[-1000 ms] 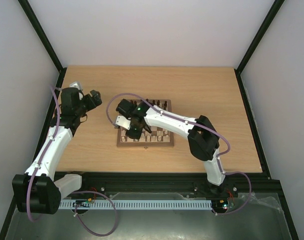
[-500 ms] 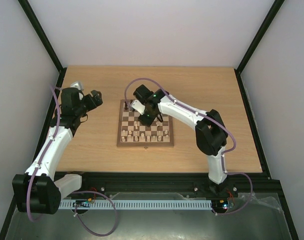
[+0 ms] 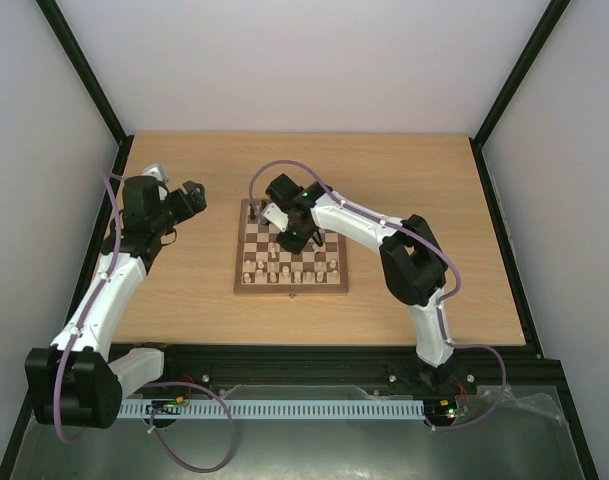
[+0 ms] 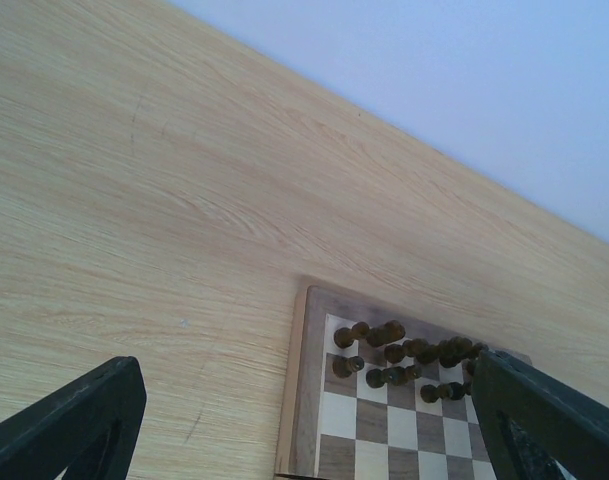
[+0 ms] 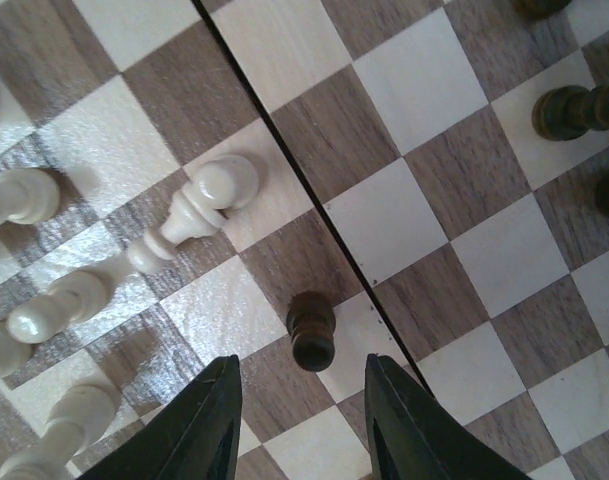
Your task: Set up the chess pieces on the board
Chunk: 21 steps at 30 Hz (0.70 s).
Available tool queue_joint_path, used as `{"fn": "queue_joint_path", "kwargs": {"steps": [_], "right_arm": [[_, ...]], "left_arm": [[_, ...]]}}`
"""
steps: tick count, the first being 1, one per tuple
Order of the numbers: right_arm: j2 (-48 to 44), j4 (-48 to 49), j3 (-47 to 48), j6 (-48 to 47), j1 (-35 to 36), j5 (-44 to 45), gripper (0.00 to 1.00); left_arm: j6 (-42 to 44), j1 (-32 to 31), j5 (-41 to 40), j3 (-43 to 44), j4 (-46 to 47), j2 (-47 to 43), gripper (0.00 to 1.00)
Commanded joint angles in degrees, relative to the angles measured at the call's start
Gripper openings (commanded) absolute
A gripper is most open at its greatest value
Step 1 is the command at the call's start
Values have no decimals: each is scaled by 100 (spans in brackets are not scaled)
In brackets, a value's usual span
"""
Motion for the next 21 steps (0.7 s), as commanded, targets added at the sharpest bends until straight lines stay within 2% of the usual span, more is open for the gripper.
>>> {"fn": "queue_joint_path", "kwargs": {"steps": [1, 10, 21], "right_arm": [[200, -64, 57, 52, -86, 22, 34], [345, -40, 110, 75, -178, -187, 25], [458, 23, 371, 131, -550, -483, 7]], "left_arm": [[3, 55, 88, -51, 64, 27, 92], [1, 84, 165, -62, 90, 50, 91], [-24, 138, 286, -72, 112, 120, 91]]}}
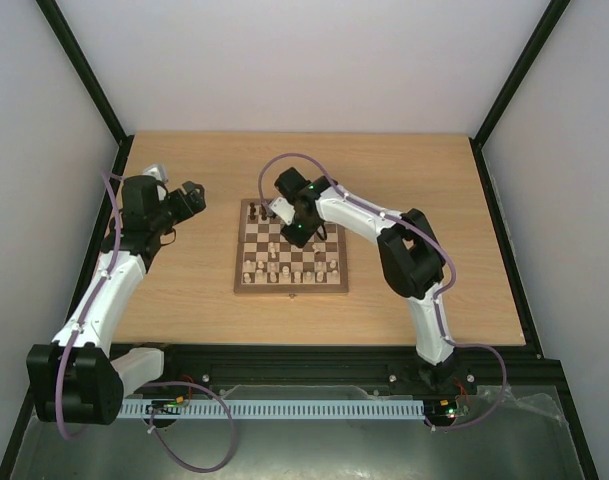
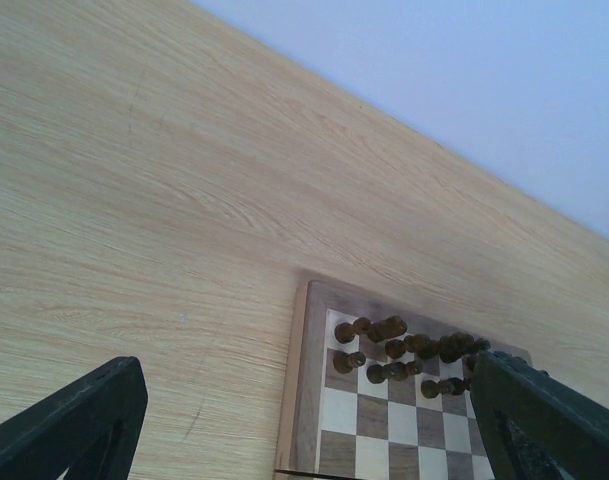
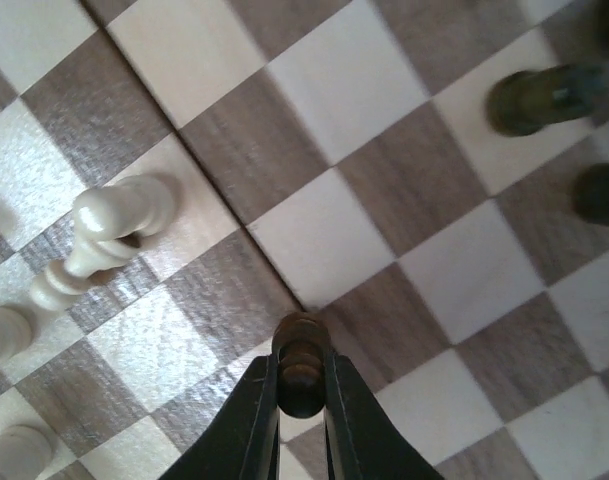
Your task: Set up the chess pieces on the board
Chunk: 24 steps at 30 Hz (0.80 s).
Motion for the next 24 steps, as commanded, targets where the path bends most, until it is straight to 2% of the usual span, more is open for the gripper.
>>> {"fn": "queue_joint_path", "kwargs": {"steps": [1, 11, 24], "right_arm": [[116, -50, 296, 64, -251, -96, 5], [193, 217, 484, 19, -465, 490, 4], [607, 153, 794, 132, -619, 682, 4]], "left_arm": [[-20, 46, 131, -61, 102, 54, 91], [-42, 66, 206, -65, 117, 101, 91], [-63, 104, 340, -62, 150, 153, 91]]}}
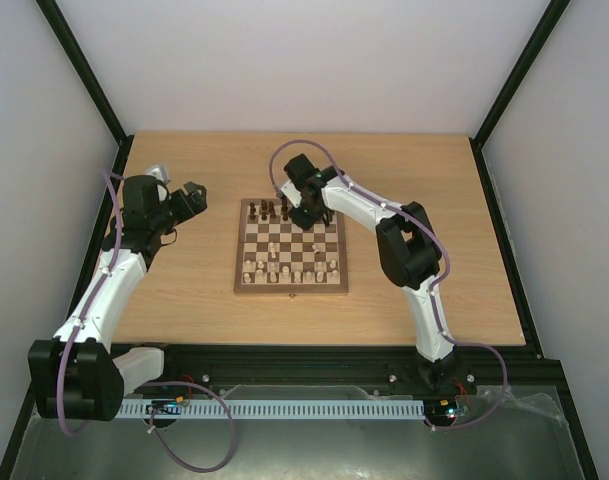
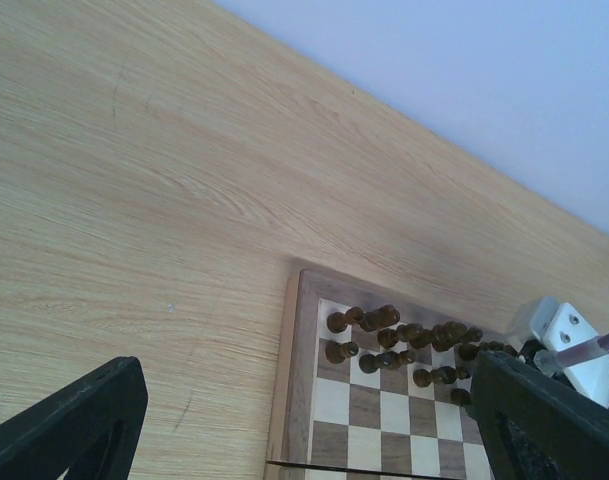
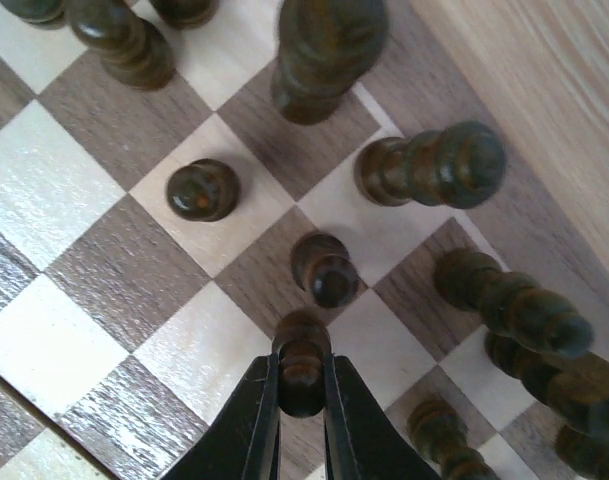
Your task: Set up the chess pieces on the board
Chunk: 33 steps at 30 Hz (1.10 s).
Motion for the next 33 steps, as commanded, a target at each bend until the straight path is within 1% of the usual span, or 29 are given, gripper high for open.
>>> {"fn": "queue_joint_path", "kwargs": {"steps": [1, 13, 14, 19, 23, 27, 33], "right_arm": [[131, -203, 202, 94, -99, 91, 4], [188, -255, 195, 129, -176, 34, 5], [182, -264, 189, 129, -170, -4, 6], [40, -325, 215, 201, -175, -261, 20], [-309, -391, 239, 268, -173, -290, 31], [-748, -464, -16, 306, -175, -262, 34], [-1432, -427, -1042, 435, -170, -523, 34]], "left_arm": [[-41, 81, 141, -60, 125, 51, 91], [-91, 150, 302, -79, 178, 116, 91], [-94, 153, 308, -79, 178, 117, 91], [-101, 171, 347, -87, 204, 134, 91], [-96, 178, 407, -97, 222, 150, 91], [-85, 181, 491, -128, 275, 152, 89], [-58, 176, 769, -182, 430, 181, 85]]}}
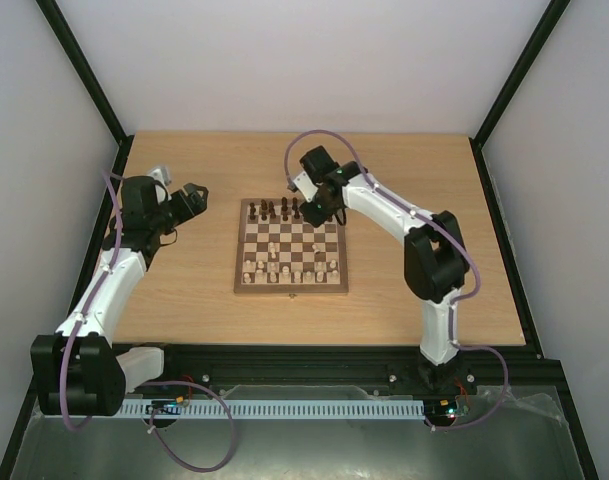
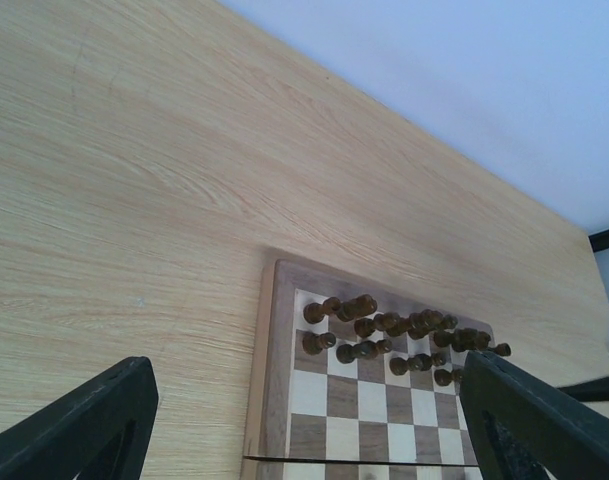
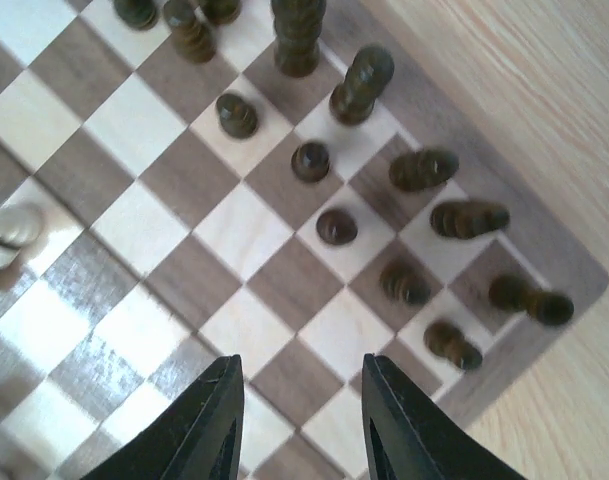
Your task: Set up the chess pieces on the board
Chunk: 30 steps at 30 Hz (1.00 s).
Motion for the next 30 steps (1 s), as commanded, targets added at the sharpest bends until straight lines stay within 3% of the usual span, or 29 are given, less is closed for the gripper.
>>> {"fn": "queue_joint_path", "kwargs": {"steps": [1, 6, 13, 30], "right_arm": [[-496, -357, -647, 159, -14, -311, 34], [-666, -323, -1296, 154, -14, -767, 43], [-372, -381, -1359, 229, -11, -883, 43], [-52, -420, -1366, 321, -11, -689, 22]], "left_arm": [[21, 31, 296, -81, 202, 72, 84], [5, 32, 352, -93, 228, 139, 82], [-11, 31, 409, -85, 212, 207, 82], [-15, 31, 472, -75, 195, 267, 81]]}}
